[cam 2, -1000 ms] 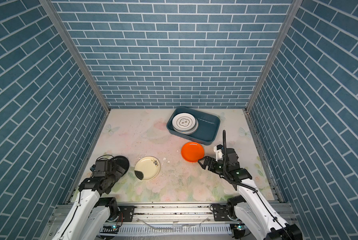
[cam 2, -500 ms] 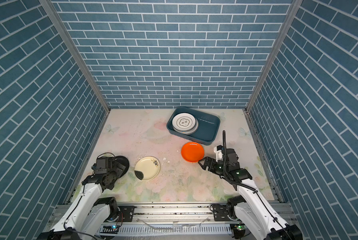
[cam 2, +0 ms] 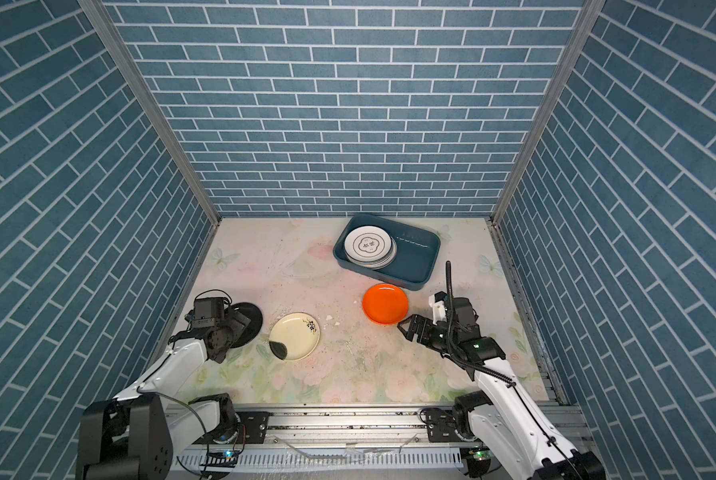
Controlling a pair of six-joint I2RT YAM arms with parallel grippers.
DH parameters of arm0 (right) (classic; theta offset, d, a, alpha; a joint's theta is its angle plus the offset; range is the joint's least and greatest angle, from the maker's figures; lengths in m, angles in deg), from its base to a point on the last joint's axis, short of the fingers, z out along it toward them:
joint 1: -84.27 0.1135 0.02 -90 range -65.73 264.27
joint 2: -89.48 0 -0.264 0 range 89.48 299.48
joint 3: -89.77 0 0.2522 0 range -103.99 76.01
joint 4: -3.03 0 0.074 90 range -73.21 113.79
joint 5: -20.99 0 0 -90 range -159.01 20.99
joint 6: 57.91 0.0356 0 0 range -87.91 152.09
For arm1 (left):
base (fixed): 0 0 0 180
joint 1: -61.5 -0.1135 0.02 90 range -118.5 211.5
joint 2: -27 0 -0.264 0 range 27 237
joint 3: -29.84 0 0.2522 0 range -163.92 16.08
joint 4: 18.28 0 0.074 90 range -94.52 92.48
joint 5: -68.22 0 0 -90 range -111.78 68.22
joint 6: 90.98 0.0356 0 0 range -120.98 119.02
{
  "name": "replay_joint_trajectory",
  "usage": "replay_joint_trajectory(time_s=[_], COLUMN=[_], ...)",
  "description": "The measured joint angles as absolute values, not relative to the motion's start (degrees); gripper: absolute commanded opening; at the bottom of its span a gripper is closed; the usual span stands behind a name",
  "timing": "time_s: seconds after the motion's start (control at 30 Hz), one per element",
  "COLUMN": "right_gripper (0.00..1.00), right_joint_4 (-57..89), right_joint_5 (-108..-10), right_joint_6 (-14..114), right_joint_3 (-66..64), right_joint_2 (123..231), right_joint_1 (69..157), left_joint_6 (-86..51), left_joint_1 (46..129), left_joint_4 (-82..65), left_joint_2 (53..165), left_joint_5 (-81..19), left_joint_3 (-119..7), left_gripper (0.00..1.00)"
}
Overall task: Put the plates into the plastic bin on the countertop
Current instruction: 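Lift the black plate upright with the left gripper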
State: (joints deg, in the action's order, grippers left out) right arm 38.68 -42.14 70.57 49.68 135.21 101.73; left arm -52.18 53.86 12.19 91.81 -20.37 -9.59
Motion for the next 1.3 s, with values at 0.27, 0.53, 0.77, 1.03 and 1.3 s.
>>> replay_joint_trajectory(time_s=[0.27,0.53,0.77,1.03,1.3], right_gripper=[0.95,0.95,0.95,0.95,0.95], right_joint_4=[39.36,41.02,42.07,42.15,42.15], right_joint_5=[-42.44,-42.55,-42.81,-42.88,-43.29], right_joint_6=[70.57,70.57,70.57,70.57,70.57], right_joint_3=[49.59,49.4,49.4,49.4,49.4], right_joint_2=[134.38,133.29,132.33,132.3,132.28], right_joint_1=[101.2,100.87,100.76,100.7,100.7], left_joint_6=[-49.08,-48.22,-48.33,-49.03,-49.03], left_joint_1=[53.36,53.25,53.22,53.16,53.12], left_joint_4=[2.46,-7.94,-12.27,-16.31,-17.14], left_joint_2=[99.75,105.89,108.95,113.21,115.13], left_joint_5=[-22.16,-26.84,-28.28,-29.59,-30.22], left_joint_3=[-12.06,-12.93,-13.13,-14.64,-15.29], left_gripper=[0.9,0.69,0.52,0.38,0.18])
